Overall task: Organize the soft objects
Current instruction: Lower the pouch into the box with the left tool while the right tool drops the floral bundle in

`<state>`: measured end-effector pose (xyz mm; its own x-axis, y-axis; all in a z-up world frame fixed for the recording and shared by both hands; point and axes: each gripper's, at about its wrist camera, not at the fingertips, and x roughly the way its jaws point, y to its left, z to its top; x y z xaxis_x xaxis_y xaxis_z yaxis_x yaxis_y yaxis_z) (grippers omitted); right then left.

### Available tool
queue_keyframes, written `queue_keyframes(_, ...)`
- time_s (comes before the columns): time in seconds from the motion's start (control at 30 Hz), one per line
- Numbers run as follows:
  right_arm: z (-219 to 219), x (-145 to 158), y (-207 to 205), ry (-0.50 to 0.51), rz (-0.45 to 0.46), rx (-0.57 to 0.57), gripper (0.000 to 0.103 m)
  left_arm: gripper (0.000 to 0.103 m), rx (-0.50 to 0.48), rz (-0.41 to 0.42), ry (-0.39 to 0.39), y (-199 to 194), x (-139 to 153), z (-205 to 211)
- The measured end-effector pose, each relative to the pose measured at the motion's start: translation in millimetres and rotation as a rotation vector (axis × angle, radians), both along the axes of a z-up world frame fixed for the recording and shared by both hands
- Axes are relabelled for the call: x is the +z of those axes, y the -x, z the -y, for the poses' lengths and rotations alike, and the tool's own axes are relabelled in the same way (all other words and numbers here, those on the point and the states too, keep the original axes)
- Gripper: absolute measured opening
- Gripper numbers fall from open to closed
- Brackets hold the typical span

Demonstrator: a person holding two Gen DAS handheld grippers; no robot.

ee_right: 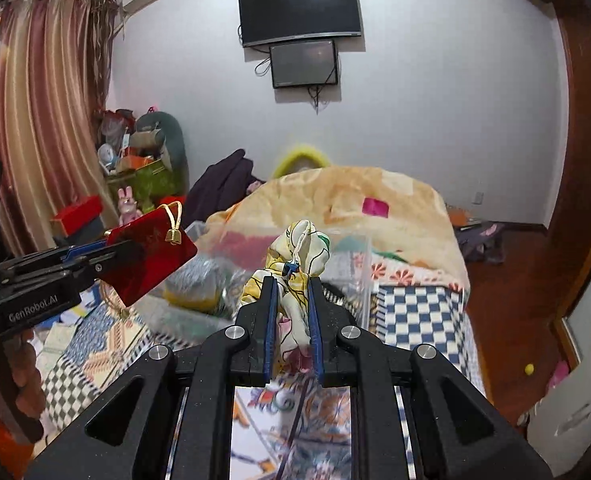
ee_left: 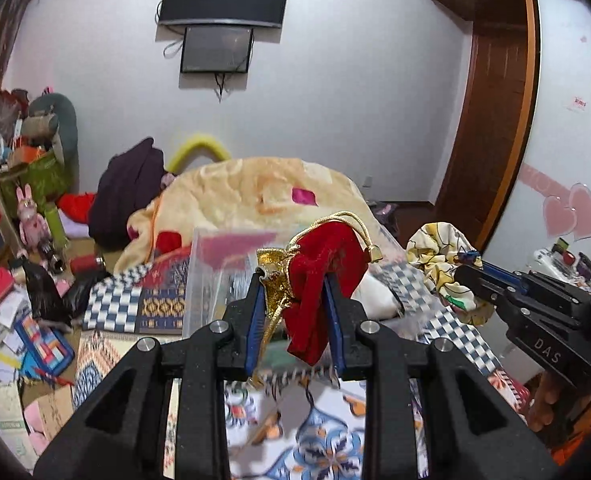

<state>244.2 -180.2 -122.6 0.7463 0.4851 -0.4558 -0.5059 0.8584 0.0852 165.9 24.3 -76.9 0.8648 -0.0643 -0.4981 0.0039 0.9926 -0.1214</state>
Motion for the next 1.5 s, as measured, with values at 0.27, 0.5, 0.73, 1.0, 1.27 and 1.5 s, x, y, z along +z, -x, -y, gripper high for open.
queue_keyframes(0.27, -11.4, -9.8, -20.2, 0.004, -0.014, -0.033, 0.013, 0.028, -0.005, -0.034, -0.022, -35.5, -15.6, 10.6)
queue_keyframes(0.5, -21.7, -32.6, -42.0, 0.038, -0.088, -0.037, 0.013, 0.028, -0.013, -0.129, -0.037, -66.0, -51.5, 18.0)
queue_keyframes(0.73, -24.1, -46.1, -51.3, 0.061, -0.133, -0.053, 0.013, 0.035, -0.016, -0.144, -0.075, -73.5, -65.7, 27.1)
queue_keyframes(1.0, -16.5, -43.5, -46.1, 0.079, -0.147, -0.054, 0.032, 0.058, -0.034, -0.142, -0.069, -59.4, -62.3, 25.9)
queue_keyframes(1.27, -11.0, -11.9, -19.1, 0.099, -0.046, -0.042, 0.042, 0.058, -0.038, -0.083, -0.018, -23.8, -32.9, 13.7)
queue_keyframes(1.5, -1.1, 27.1, 8.4, 0.041, 0.048, -0.032, 0.043, 0.058, -0.04, 0.057, -0.019, 24.9, 21.3, 10.4)
